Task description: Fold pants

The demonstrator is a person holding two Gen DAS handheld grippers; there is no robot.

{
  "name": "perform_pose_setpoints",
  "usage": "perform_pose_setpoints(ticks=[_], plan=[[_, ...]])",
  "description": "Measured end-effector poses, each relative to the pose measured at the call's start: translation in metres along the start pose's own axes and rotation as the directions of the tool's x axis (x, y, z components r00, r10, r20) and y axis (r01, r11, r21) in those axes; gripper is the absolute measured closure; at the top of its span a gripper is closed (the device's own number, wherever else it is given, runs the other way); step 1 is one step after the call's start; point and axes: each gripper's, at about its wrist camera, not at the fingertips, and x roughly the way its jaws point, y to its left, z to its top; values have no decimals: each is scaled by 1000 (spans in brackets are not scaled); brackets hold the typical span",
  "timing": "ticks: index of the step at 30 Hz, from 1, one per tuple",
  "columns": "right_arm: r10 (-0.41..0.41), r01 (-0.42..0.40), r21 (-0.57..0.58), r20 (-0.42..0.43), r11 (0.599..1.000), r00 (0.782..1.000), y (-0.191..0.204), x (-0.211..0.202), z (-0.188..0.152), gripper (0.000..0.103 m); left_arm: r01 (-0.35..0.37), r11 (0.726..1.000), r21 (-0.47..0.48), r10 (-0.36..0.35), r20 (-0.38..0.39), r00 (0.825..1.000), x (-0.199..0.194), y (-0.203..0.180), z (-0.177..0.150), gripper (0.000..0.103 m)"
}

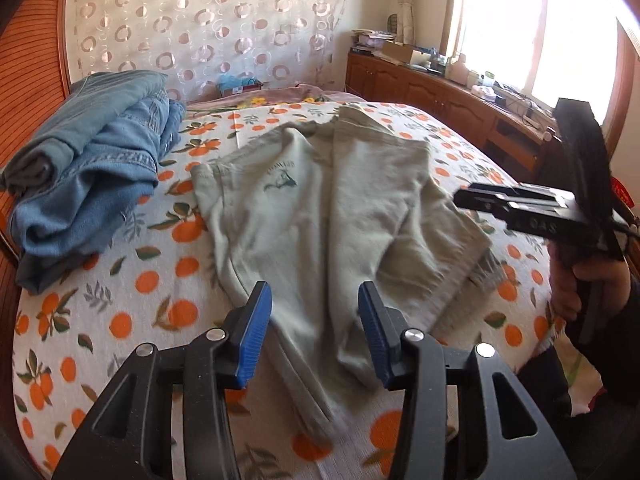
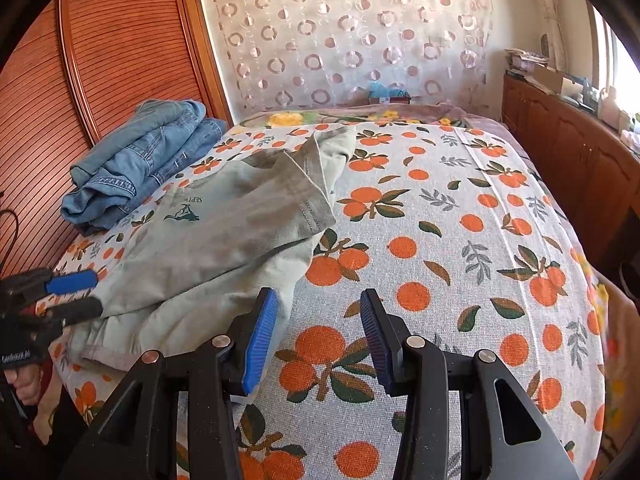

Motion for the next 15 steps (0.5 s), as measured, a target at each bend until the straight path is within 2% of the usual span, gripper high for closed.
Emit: perform_pose_setpoints(ticks=[9, 15], plan=[[1, -1, -8, -9, 1000, 1000, 2, 2, 1, 58, 64, 998, -10, -64, 4, 998, -19, -13, -22, 70], [0, -1, -10, -10, 1000, 1000, 2, 3, 1, 58, 83, 997, -2, -83, -15, 996, -15, -21, -26, 72]])
